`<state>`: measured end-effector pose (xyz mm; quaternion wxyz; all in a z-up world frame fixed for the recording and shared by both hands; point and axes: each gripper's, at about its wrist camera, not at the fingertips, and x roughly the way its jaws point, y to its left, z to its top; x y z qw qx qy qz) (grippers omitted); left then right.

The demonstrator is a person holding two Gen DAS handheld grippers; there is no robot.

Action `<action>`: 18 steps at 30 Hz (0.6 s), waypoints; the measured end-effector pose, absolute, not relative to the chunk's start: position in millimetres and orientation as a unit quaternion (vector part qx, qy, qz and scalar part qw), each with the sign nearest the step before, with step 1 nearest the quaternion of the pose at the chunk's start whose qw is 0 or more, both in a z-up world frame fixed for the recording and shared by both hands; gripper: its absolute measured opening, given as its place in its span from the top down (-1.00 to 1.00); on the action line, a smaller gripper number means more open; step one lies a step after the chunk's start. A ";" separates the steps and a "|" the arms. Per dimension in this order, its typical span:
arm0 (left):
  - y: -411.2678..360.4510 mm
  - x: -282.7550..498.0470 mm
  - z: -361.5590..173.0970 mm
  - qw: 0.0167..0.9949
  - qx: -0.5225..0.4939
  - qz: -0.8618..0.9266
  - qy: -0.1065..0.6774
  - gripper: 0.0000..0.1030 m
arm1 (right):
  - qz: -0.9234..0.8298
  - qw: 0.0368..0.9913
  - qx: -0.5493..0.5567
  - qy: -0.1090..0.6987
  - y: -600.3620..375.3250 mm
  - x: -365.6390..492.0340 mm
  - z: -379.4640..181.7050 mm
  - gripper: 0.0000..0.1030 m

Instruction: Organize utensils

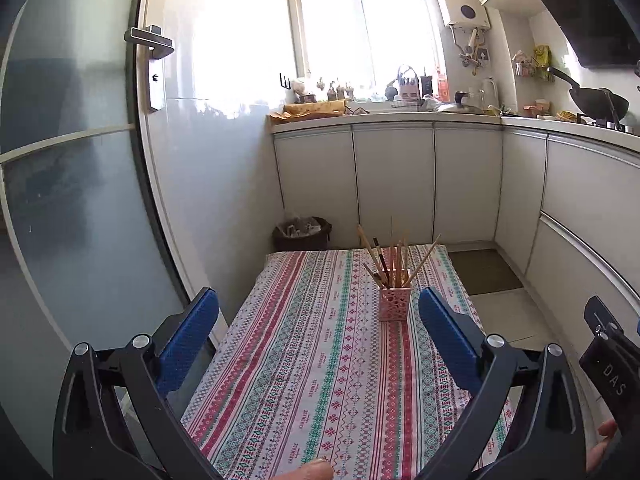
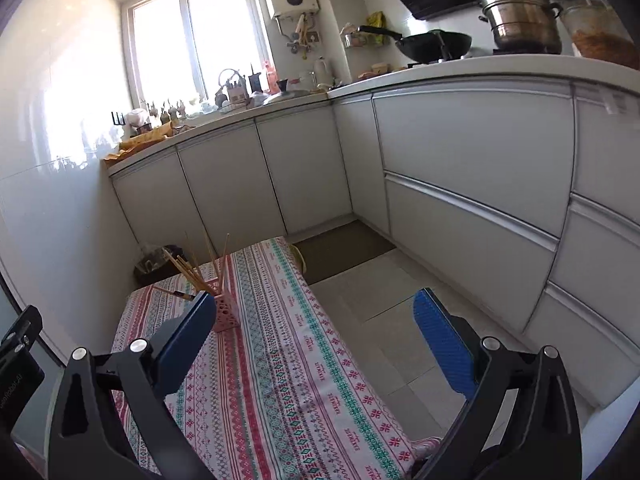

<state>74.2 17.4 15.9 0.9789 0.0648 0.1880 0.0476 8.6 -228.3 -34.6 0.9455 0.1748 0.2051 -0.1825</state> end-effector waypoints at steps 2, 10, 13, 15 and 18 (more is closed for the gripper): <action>18.6 66.6 16.4 0.979 0.063 0.042 0.191 -0.86 | -0.184 0.943 0.176 0.212 -228.5 -2.5 -36.3 -0.87; 27.5 37.7 21.7 0.981 0.038 0.040 0.185 -0.86 | -0.177 0.938 0.175 0.240 -225.1 -28.8 -33.8 -0.87; 29.2 29.9 24.5 0.982 0.032 0.037 0.185 -0.86 | -0.175 0.937 0.171 0.250 -221.2 -37.3 -31.2 -0.87; 29.3 27.0 25.7 0.981 0.029 0.037 0.187 -0.86 | -0.173 0.936 0.172 0.253 -218.8 -42.9 -29.7 -0.87; 28.8 23.5 27.2 0.980 0.027 0.039 0.192 -0.86 | -0.167 0.939 0.166 0.250 -214.6 -50.9 -27.0 -0.87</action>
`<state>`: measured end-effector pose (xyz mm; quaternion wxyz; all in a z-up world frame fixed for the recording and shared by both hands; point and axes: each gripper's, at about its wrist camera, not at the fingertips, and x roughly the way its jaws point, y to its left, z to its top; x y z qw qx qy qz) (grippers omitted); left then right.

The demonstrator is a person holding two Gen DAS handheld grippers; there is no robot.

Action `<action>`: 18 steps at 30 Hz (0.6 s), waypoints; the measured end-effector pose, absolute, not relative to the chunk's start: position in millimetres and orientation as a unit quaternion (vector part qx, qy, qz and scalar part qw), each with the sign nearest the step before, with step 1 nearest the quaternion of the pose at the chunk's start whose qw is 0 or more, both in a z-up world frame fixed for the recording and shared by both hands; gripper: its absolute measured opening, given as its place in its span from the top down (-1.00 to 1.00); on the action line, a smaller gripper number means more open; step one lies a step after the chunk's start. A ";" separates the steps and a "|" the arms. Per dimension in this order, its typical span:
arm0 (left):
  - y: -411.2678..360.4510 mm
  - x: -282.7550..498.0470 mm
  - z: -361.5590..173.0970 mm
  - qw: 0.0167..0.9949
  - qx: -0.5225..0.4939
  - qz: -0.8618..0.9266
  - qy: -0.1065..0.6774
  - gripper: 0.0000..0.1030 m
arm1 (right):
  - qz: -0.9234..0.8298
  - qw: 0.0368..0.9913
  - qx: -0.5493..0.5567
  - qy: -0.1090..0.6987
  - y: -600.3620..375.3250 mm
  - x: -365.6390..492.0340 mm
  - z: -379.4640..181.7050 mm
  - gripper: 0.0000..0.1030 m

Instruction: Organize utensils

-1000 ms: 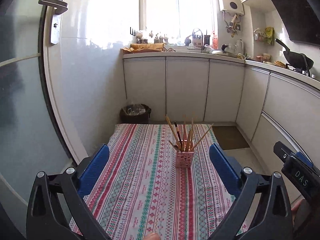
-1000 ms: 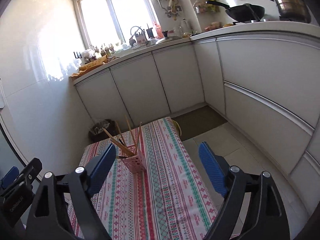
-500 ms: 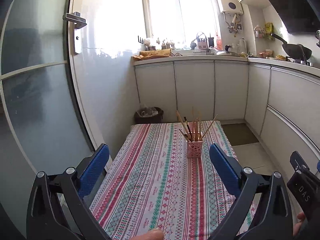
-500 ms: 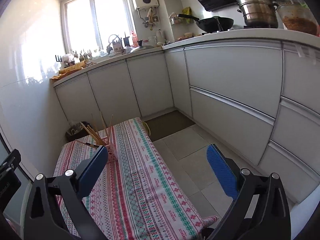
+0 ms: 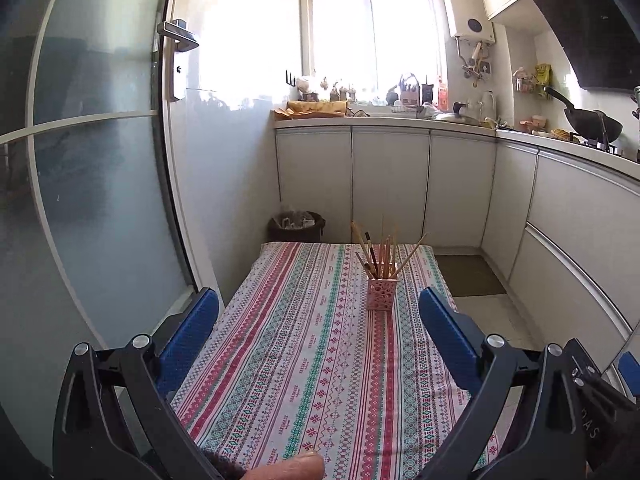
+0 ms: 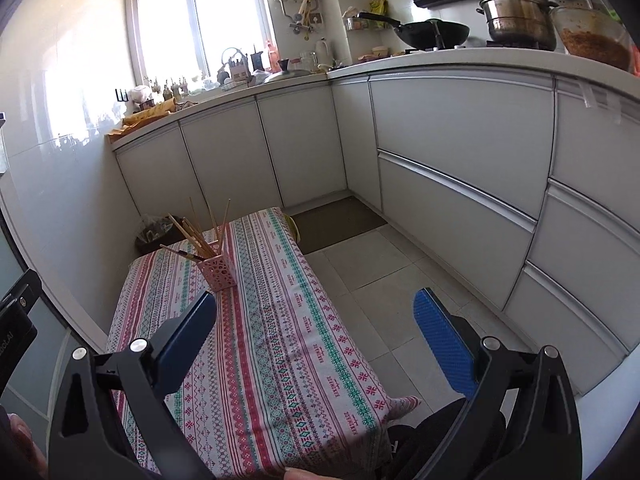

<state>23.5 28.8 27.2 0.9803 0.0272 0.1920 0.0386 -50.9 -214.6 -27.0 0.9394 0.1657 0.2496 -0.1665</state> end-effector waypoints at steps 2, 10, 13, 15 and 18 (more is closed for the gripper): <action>26.4 20.8 27.3 0.980 0.029 0.031 0.193 -0.86 | -0.165 0.941 0.164 0.245 -212.9 -54.2 -24.4 -0.87; 25.7 22.9 24.9 0.979 0.030 0.030 0.200 -0.86 | -0.178 0.939 0.178 0.237 -213.1 -56.6 -22.3 -0.87; 25.6 26.3 23.5 0.978 0.029 0.030 0.205 -0.86 | -0.183 0.935 0.181 0.243 -213.9 -52.9 -24.9 -0.87; 24.9 27.6 22.6 0.977 0.030 0.030 0.207 -0.86 | -0.182 0.935 0.181 0.245 -215.6 -49.9 -25.8 -0.87; 23.0 29.9 21.2 0.977 0.030 0.026 0.211 -0.86 | -0.179 0.934 0.180 0.251 -216.5 -46.4 -27.3 -0.87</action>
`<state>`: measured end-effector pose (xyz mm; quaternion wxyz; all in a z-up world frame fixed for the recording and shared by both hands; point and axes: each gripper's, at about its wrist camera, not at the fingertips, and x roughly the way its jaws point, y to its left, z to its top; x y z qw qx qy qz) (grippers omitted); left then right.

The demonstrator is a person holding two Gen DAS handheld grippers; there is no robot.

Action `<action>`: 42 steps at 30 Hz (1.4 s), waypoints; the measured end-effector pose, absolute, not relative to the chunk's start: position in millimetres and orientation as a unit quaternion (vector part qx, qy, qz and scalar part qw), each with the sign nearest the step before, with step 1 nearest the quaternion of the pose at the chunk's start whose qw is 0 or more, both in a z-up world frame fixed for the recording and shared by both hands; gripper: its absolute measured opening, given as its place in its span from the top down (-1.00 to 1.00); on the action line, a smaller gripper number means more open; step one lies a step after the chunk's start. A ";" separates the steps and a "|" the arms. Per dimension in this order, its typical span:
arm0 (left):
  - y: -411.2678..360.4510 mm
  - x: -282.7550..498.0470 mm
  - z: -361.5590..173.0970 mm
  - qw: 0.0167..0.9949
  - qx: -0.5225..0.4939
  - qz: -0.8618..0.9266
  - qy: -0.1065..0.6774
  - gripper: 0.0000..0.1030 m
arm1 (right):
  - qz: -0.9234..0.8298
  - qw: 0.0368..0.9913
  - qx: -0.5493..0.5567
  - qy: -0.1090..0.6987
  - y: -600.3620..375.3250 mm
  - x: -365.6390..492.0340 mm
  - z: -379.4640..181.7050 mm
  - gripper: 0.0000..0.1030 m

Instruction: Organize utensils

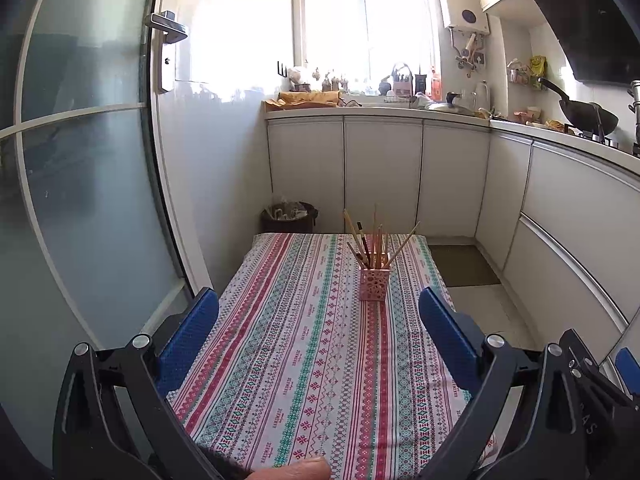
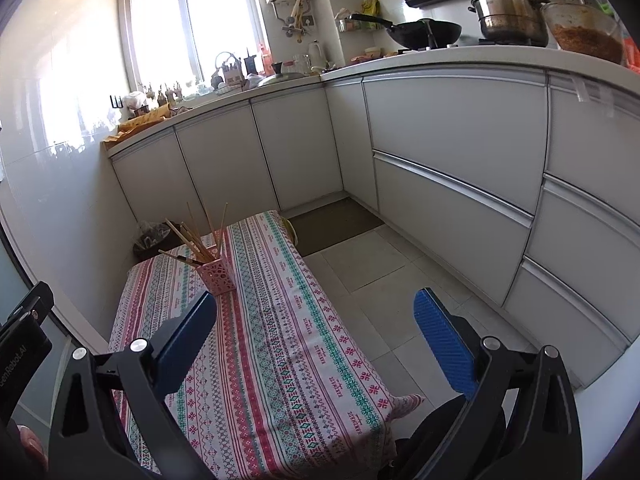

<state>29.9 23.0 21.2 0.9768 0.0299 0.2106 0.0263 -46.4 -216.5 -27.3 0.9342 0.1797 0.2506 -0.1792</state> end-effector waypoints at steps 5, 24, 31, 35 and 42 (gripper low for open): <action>21.4 33.8 20.0 0.976 0.031 0.025 0.215 -0.86 | -0.175 0.934 0.177 0.255 -216.7 -43.3 -28.5 -0.87; 25.3 35.9 19.1 0.975 0.025 0.031 0.219 -0.86 | -0.161 0.930 0.187 0.271 -218.9 -42.0 -30.8 -0.87; 28.0 35.6 20.8 0.975 0.022 0.032 0.217 -0.86 | -0.157 0.930 0.189 0.273 -217.5 -43.1 -30.3 -0.87; 28.7 35.5 21.0 0.975 0.022 0.032 0.217 -0.86 | -0.157 0.930 0.190 0.273 -218.1 -43.3 -30.0 -0.87; 29.7 35.4 20.9 0.975 0.023 0.034 0.217 -0.86 | -0.153 0.929 0.194 0.276 -218.3 -44.2 -30.8 -0.87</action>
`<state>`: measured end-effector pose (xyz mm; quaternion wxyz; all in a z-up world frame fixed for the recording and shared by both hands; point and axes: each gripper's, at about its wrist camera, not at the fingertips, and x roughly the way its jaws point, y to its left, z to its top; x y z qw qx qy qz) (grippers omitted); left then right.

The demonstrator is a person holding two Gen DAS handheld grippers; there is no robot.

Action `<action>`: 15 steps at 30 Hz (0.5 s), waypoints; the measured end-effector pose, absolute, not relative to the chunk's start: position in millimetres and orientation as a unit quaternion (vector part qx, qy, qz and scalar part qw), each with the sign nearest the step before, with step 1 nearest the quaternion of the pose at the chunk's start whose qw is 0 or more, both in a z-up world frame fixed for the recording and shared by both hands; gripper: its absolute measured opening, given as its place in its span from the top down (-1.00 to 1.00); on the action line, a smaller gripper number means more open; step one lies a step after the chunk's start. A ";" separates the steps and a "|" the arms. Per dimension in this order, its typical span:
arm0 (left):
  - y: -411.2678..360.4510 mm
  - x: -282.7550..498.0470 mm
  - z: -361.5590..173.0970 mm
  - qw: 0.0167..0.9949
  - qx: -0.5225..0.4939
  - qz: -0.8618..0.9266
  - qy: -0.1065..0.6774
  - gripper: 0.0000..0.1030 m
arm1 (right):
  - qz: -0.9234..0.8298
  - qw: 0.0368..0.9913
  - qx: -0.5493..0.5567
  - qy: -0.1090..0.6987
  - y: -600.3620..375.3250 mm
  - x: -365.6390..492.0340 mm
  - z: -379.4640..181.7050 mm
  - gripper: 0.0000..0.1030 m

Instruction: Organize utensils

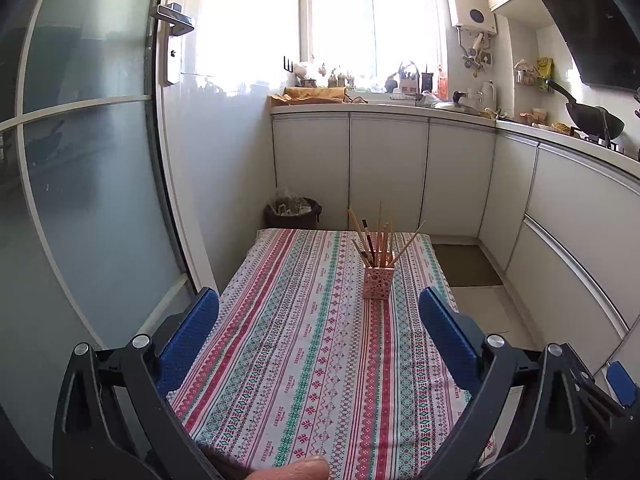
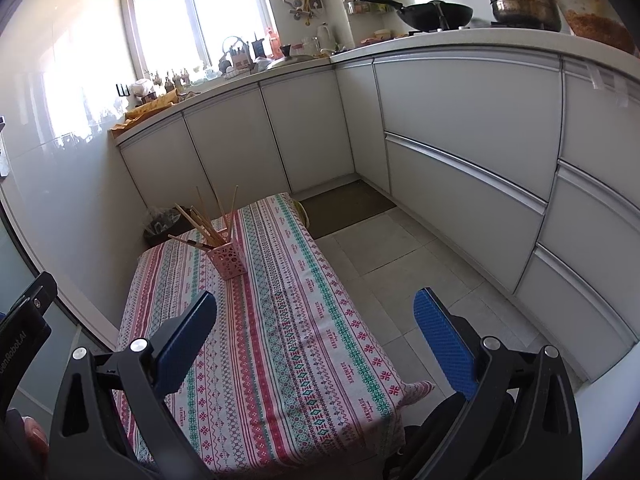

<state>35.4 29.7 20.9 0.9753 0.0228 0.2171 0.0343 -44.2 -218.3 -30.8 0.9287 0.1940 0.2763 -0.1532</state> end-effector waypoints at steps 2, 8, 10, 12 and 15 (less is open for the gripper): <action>29.0 34.7 21.6 0.975 0.023 0.035 0.217 -0.86 | -0.153 0.929 0.194 0.277 -218.2 -44.3 -31.1 -0.87; 28.7 34.2 21.4 0.975 0.023 0.035 0.218 -0.86 | -0.151 0.929 0.194 0.278 -218.5 -44.0 -30.8 -0.87; 27.9 34.2 20.7 0.975 0.024 0.036 0.219 -0.86 | -0.151 0.928 0.194 0.279 -218.6 -43.8 -31.0 -0.87; 27.6 34.2 20.2 0.975 0.024 0.035 0.220 -0.86 | -0.151 0.928 0.196 0.279 -217.9 -44.7 -31.4 -0.87; 26.4 33.9 20.0 0.975 0.025 0.035 0.220 -0.86 | -0.150 0.928 0.196 0.279 -217.9 -45.0 -30.7 -0.87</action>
